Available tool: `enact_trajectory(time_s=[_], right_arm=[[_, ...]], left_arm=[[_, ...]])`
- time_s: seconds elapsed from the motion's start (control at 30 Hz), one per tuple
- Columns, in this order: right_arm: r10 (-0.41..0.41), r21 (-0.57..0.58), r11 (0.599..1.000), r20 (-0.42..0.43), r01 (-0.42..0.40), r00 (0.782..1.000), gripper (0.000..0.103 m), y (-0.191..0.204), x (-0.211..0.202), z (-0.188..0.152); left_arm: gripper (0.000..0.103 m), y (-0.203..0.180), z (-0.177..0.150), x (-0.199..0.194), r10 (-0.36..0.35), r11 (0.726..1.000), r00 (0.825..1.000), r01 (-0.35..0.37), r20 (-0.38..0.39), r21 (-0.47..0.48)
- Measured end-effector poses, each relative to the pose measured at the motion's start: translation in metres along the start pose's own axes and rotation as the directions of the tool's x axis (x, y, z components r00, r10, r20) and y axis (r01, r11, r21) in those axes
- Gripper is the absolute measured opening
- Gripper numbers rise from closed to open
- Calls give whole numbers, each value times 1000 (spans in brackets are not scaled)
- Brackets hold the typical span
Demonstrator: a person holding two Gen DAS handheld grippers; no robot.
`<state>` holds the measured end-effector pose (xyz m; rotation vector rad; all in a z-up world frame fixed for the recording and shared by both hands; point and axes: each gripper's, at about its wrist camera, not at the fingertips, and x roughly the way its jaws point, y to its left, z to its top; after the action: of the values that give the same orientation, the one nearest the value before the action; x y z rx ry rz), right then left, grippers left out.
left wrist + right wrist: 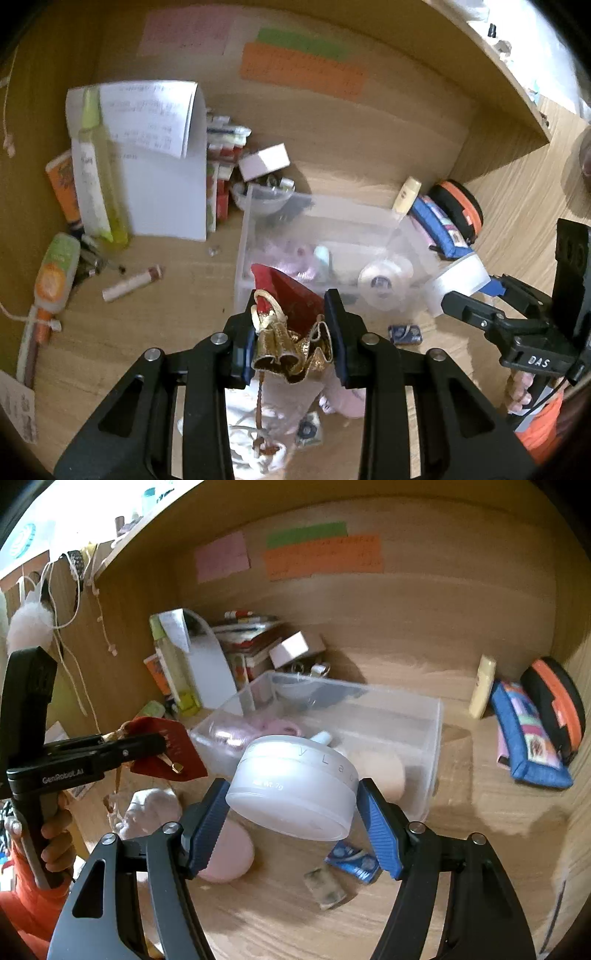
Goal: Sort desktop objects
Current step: 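Carry the red pouch and white jar over the bin with both tools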
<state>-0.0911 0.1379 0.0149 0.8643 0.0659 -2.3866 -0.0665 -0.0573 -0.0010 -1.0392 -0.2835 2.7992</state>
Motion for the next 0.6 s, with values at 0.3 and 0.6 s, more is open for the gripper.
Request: enact_trajectory(time_s=[0.3, 0.6], right_arm=[[-41, 4, 999, 49, 41, 998, 67, -14, -5, 22], [-74, 18, 997, 32, 74, 997, 67, -30, 11, 32]], left_arm=[[32, -5, 28, 7, -33, 999, 999, 32, 14, 9], [32, -13, 42, 36, -41, 999, 999, 42, -20, 34]])
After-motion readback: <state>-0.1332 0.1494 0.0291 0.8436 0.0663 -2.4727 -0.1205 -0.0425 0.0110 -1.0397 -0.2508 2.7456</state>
